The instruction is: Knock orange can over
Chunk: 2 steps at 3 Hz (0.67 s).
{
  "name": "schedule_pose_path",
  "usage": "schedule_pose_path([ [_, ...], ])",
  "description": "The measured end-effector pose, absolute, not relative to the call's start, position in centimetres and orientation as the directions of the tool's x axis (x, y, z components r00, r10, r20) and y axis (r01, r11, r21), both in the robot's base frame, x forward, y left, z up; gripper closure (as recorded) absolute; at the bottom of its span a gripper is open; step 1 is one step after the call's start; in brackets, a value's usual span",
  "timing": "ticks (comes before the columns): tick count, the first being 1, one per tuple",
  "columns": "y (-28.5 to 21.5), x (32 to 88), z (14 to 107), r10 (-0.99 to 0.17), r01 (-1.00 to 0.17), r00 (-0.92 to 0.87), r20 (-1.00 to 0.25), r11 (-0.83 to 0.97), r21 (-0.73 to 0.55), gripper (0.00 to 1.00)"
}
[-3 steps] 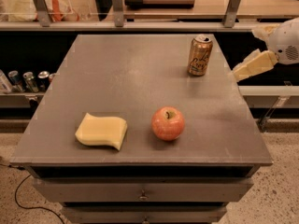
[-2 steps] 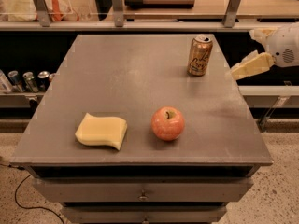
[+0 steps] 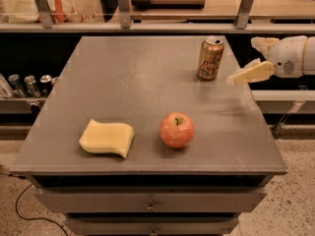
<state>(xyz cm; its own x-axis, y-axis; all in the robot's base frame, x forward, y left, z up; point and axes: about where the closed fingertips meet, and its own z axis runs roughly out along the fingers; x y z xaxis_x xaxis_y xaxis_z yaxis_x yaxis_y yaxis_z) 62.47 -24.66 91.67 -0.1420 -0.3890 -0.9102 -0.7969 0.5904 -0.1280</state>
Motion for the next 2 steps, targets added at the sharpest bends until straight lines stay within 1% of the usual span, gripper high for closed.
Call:
schedule_pose_path([
  [2,-23.4,64.5,89.6,-0.308,-0.79,-0.118,-0.944,0.605,-0.098,0.0],
])
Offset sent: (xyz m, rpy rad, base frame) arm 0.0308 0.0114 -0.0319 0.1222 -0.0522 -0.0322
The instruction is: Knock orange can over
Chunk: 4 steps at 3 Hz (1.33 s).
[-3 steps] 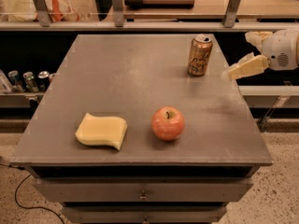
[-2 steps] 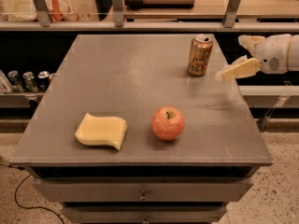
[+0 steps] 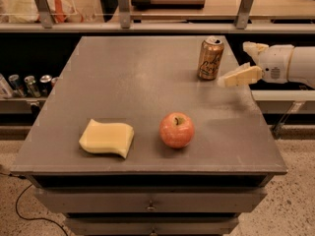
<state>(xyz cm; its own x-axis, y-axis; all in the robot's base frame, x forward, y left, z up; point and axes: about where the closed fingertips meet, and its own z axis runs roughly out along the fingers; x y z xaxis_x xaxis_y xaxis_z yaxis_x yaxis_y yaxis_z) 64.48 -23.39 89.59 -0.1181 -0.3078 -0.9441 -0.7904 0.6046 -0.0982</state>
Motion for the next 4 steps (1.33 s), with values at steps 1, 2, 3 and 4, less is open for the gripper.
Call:
schedule_pose_path([
  [1,-23.2,65.4,88.9,-0.269,-0.784,-0.106,-0.957,0.615,-0.086,0.0],
  [2,-22.6,66.3,88.5,-0.235,-0.79,-0.092,-0.968,0.609,-0.072,0.0],
  [3,-21.7,67.2,88.6,-0.216,-0.801,-0.075,-0.973,0.595,-0.07,0.0],
  [4,-20.7,67.9,88.5,-0.194,-0.813,-0.065,-0.979,0.579,-0.061,0.0],
])
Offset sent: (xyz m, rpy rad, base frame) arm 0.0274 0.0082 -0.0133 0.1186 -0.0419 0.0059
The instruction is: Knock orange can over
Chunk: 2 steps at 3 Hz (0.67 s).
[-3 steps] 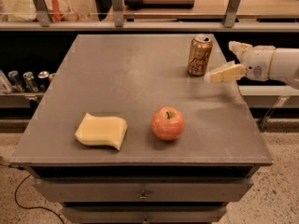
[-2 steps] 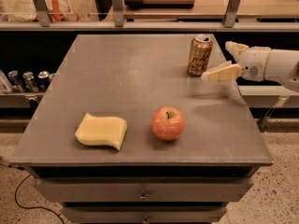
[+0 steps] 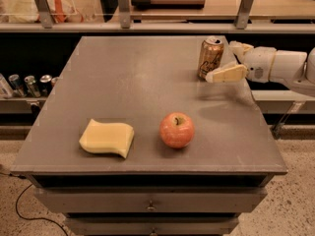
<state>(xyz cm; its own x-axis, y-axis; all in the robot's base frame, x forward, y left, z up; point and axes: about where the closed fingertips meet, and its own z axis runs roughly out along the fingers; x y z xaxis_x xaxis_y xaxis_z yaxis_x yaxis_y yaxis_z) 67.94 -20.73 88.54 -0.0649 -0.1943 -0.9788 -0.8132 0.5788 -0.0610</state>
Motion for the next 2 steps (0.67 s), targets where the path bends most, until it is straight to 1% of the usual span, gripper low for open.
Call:
schedule_pose_path([
  [2,-19.51,68.68,88.45,-0.139,-0.823,-0.053,-0.989,0.567,-0.036,0.0],
])
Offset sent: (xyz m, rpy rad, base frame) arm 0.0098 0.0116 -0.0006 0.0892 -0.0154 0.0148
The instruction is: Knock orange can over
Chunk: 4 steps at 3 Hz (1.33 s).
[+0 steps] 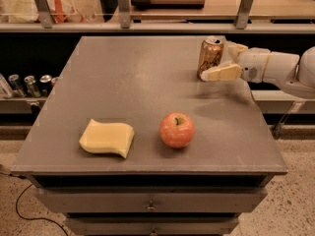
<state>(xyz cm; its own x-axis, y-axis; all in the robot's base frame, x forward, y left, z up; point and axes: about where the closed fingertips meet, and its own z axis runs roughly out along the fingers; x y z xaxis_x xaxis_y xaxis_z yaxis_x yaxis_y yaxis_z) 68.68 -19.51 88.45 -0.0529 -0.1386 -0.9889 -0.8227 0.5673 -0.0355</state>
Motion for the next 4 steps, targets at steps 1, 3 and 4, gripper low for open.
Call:
schedule_pose_path([
  [1,-19.27,68.79,88.37,-0.131,-0.825,-0.052,-0.99,0.565,-0.031,0.0],
  [3,-18.79,69.15,88.13,-0.116,-0.831,-0.052,-0.992,0.555,-0.021,0.18],
  [4,-18.67,69.35,88.1,-0.112,-0.835,-0.051,-0.992,0.549,-0.019,0.41],
])
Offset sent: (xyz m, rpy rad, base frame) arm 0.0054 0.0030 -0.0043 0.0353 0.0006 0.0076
